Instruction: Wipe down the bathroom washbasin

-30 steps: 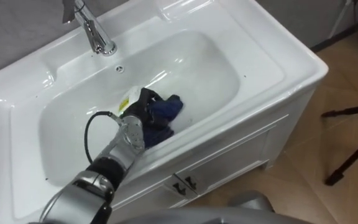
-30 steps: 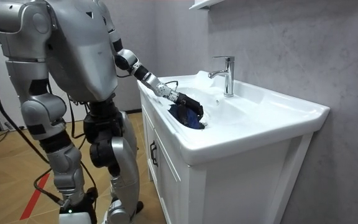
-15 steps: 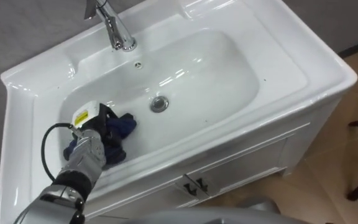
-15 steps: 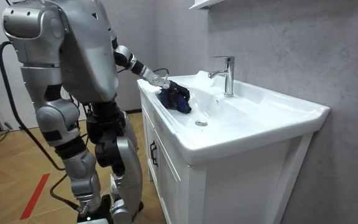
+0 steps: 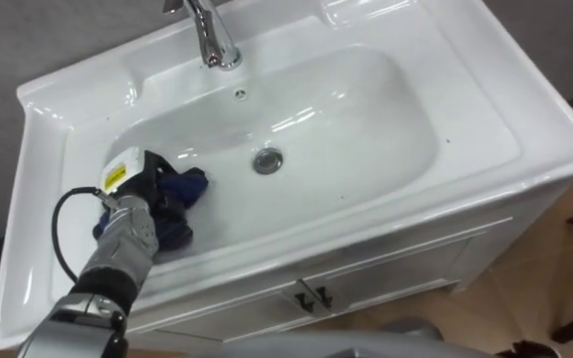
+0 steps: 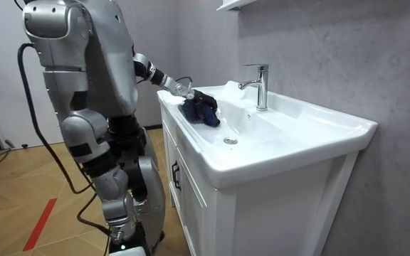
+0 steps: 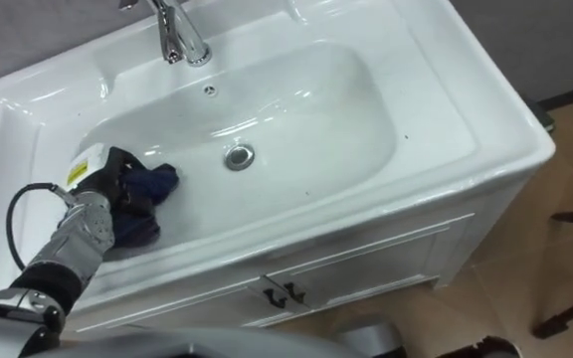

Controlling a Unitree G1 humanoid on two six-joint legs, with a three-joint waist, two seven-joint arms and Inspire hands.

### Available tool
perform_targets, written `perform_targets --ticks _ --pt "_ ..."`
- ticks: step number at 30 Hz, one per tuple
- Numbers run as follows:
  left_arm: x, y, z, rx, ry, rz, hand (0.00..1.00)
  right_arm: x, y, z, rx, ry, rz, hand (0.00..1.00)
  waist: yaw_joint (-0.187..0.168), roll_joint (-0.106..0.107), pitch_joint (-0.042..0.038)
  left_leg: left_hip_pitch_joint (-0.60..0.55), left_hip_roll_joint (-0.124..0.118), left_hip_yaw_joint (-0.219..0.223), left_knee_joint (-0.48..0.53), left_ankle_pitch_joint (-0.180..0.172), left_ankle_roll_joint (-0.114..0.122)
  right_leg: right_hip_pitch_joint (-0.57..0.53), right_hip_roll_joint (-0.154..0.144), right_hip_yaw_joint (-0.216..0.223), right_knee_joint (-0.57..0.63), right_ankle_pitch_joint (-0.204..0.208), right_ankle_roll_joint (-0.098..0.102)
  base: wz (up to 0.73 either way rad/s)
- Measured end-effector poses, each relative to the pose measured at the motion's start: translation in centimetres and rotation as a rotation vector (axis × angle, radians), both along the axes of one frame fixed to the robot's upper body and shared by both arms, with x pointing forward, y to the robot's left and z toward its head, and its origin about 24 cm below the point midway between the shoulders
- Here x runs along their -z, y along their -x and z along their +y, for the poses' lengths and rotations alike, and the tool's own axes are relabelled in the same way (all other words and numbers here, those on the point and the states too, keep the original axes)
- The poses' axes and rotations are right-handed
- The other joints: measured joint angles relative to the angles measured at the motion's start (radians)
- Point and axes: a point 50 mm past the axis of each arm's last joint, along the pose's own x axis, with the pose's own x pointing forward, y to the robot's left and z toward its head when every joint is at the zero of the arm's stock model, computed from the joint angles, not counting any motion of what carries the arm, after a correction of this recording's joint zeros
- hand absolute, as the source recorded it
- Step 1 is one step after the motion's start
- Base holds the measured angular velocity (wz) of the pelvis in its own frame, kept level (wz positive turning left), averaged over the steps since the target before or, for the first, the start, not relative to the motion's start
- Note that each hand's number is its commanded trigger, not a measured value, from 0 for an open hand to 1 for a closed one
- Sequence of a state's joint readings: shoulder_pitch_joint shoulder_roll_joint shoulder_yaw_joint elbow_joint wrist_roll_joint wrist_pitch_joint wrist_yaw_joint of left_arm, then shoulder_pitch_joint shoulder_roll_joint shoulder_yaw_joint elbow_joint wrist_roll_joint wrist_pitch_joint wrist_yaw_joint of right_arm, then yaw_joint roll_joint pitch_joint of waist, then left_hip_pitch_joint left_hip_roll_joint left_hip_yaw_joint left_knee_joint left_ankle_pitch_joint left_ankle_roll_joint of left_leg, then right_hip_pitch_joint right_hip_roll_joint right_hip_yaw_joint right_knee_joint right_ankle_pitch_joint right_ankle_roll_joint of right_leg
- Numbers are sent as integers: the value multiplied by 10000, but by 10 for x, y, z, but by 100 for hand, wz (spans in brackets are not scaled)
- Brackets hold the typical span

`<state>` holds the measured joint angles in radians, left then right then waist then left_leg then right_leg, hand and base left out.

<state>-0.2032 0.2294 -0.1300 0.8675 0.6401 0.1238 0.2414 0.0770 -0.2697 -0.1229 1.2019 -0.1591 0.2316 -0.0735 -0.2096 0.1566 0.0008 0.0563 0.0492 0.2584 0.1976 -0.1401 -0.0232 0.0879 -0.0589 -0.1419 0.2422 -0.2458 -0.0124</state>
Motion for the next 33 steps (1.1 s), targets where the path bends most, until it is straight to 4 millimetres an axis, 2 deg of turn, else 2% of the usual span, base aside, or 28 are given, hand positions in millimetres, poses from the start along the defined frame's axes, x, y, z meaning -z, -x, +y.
perform_targets --ticks 5,9,14,20,24,29,33 --pt "-7 -4 0 -22 88 -416 100 1 -6 4 25 34 -377 0 315 -103 -64 -21 -6 -169 -4 0 -1 56 53 -5 -100 13 -21 5" --pt "-15 -9 0 -224 244 -998 100 3 -6 8 115 244 -535 0 513 -249 -74 7 -28 -412 0 0 -1 259 72 -155 -255 33 -25 14" --pt "-42 -23 6 -735 151 -2752 100 4 -10 12 172 232 -901 0 732 -501 -92 -22 -83 -587 -3 -1 -3 445 13 -505 -405 36 -20 17" --pt "-90 -40 8 -1082 -120 -5638 100 6 -15 19 389 -330 -1189 0 955 -629 -34 -293 -201 -945 52 -3 -5 405 -35 -811 -566 66 62 19" --pt "-108 -41 12 -1451 -340 -6894 100 8 -14 24 250 -495 -1305 0 1058 -656 -20 -326 -254 -964 40 -4 -3 422 -73 -820 -569 82 108 2" --pt "-147 -35 18 -1944 -750 -9314 100 13 -8 36 541 -967 -1402 0 1119 -711 -27 -319 -271 -964 37 -5 -3 505 -67 -815 -687 91 125 1" --pt "-158 -32 19 -2030 -996 -10097 100 13 -2 34 668 -952 -1325 0 1281 -649 -68 -227 -280 -962 -9 -4 -3 568 -60 -727 -754 95 129 -3"
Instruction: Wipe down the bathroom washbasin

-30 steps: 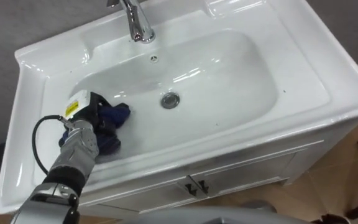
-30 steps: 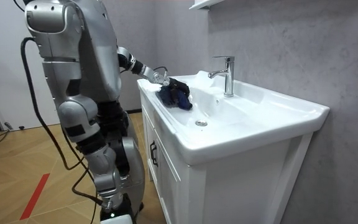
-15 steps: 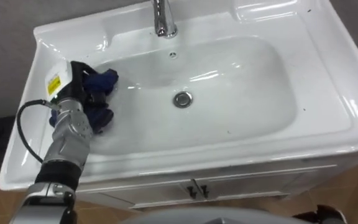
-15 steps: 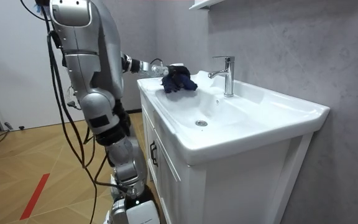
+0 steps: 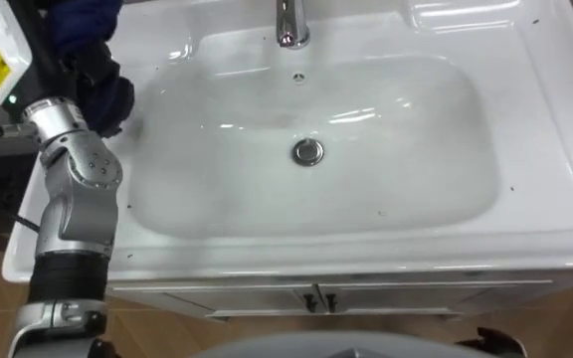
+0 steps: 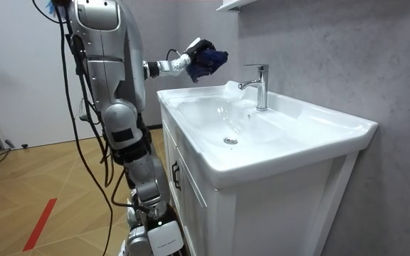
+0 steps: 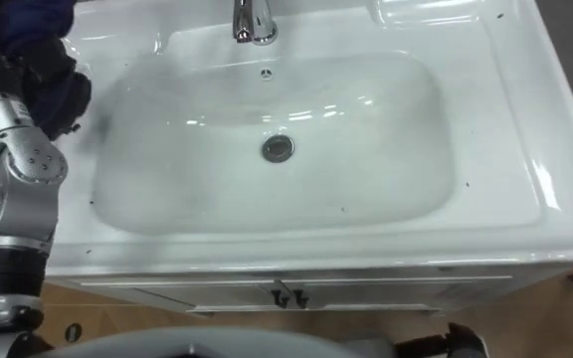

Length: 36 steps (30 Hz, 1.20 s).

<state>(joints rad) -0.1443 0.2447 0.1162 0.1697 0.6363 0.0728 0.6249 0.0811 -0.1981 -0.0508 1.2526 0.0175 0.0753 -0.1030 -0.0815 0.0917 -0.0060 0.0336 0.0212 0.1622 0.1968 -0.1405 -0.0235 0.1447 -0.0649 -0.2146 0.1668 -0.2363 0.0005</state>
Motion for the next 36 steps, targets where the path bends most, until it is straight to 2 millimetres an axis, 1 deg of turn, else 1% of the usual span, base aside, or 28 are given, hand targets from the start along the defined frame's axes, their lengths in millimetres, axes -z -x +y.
perform_targets --ticks 2,6,13,17,20,23,25,27,28,29,30,36 --pt "1 1 1 -23 -24 48 100 0 2 -1 99 -53 46 0 36 19 -2 36 0 -2 -7 0 0 18 -1 61 -7 0 0 -9" --pt "11 9 4 -134 -26 447 100 1 5 -1 216 -86 143 0 44 19 12 77 -3 -6 -17 0 0 44 -3 117 -13 0 0 -3" --pt "33 26 11 -410 177 1431 100 2 12 0 204 -171 385 0 78 -22 52 123 -18 -8 -93 0 0 121 2 97 -141 0 1 1" --pt "42 35 13 -482 195 1859 100 2 12 0 125 -159 447 0 100 -23 51 131 -25 -8 -93 0 0 157 -1 64 -142 0 1 1" --pt "53 40 16 -596 238 2310 100 2 12 0 137 -126 461 0 104 -25 53 131 -25 -16 -98 0 0 186 0 -64 -139 4 -3 6" --pt "70 46 20 -835 337 3100 100 1 8 0 23 -125 404 0 105 -14 48 135 -24 -16 -99 -1 0 199 0 -81 -138 4 -3 0" --pt "77 48 22 -920 380 3420 100 1 6 1 -83 -135 374 0 105 -20 51 127 -24 -16 -98 -2 1 199 -2 -80 -139 4 -3 2" --pt "79 49 23 -955 396 3541 100 1 5 1 -87 -144 357 0 115 -30 57 117 -27 -16 -99 -4 1 197 -5 -85 -140 4 -1 4" --pt "79 49 23 -955 394 3542 87 1 5 1 -86 -146 359 0 144 -34 59 118 -29 -16 -99 -4 1 197 -7 -85 -139 4 2 0" --pt "79 49 23 -955 394 3540 48 1 5 1 -85 -145 359 0 155 -33 58 120 -29 -16 -99 -4 1 197 -8 -85 -138 5 4 0" --pt "79 49 23 -955 393 3540 1 1 5 1 -85 -143 358 0 170 -27 55 124 -30 -17 -98 -4 1 198 -9 -86 -138 6 6 0" --pt "79 49 23 -955 393 3543 0 1 6 1 -62 -159 363 0 177 -24 54 130 -28 -20 -93 -4 1 198 -7 -105 -139 6 7 0"
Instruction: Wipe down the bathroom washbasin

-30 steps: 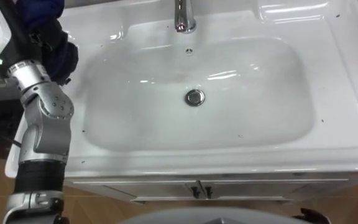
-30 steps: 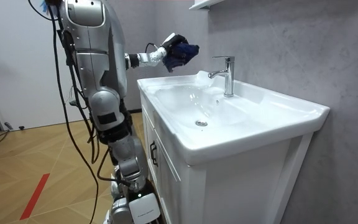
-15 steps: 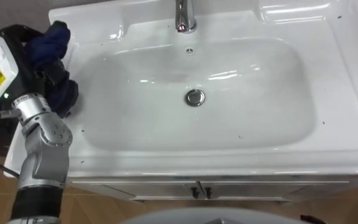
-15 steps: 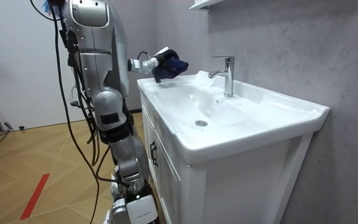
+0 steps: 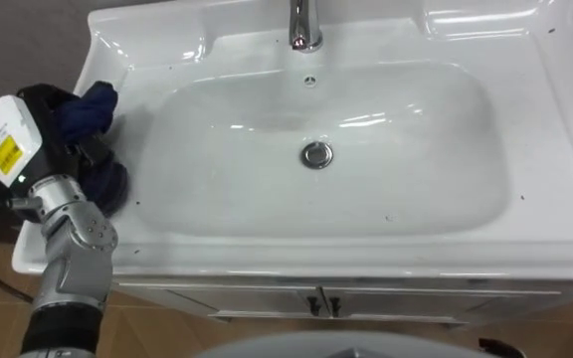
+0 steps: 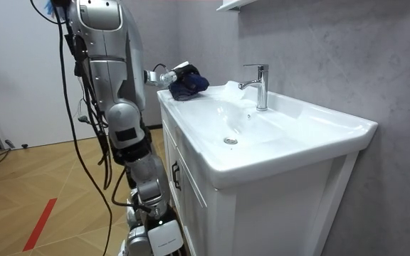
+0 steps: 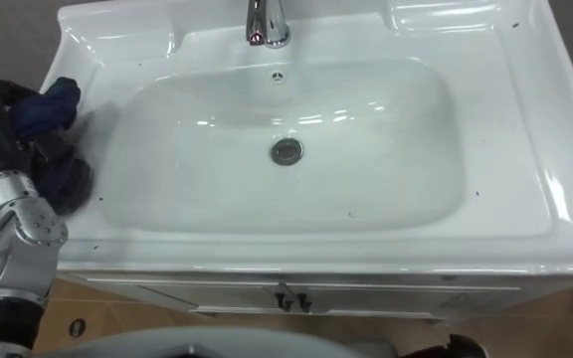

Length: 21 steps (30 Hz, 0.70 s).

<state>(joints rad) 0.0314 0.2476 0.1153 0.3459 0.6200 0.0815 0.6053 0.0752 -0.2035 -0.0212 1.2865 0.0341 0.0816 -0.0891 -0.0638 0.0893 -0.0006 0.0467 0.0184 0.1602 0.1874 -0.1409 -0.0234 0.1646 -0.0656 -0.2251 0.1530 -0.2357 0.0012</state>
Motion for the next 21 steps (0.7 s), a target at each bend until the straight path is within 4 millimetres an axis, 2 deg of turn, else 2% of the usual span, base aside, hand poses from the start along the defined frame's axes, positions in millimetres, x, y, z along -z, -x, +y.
perform_targets --ticks 21 --pt "-1 0 0 1 -36 -56 0 0 0 0 -46 30 0 0 147 5 0 -10 -1 -1 -2 0 0 22 3 14 -21 2 2 0"
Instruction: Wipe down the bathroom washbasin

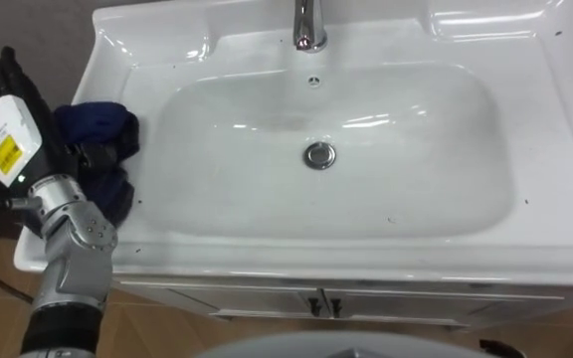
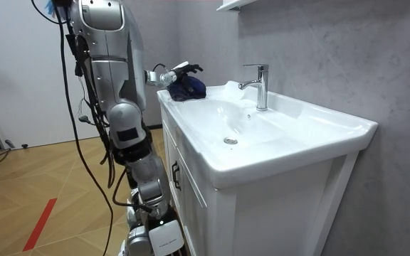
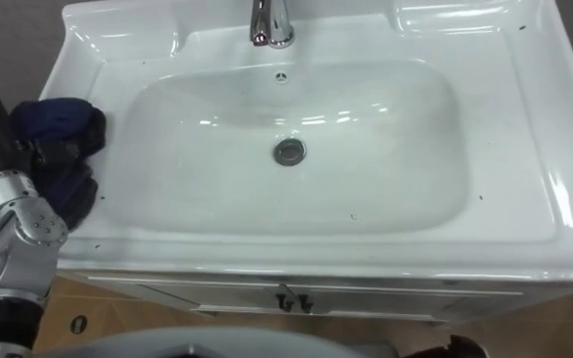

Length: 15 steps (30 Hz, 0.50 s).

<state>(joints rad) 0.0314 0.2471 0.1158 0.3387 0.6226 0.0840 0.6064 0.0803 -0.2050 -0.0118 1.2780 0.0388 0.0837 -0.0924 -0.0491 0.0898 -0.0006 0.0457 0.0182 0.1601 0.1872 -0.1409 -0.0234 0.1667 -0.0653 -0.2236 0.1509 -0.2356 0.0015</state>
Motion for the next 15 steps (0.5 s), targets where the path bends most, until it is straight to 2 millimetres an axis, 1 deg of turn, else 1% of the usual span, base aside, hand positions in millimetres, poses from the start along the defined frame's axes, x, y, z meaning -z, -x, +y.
perform_targets --ticks 10,15 --pt "-10 -4 -3 255 -462 -323 0 -1 -4 -1 -399 -166 -4 0 -5 -4 -3 -8 0 14 23 0 0 16 -2 -14 13 -1 1 0" --pt "-10 -4 -3 172 -27 -471 0 -1 -5 -3 -492 -338 29 0 -12 -19 0 36 -1 -16 23 0 0 47 -5 -18 11 0 1 0"
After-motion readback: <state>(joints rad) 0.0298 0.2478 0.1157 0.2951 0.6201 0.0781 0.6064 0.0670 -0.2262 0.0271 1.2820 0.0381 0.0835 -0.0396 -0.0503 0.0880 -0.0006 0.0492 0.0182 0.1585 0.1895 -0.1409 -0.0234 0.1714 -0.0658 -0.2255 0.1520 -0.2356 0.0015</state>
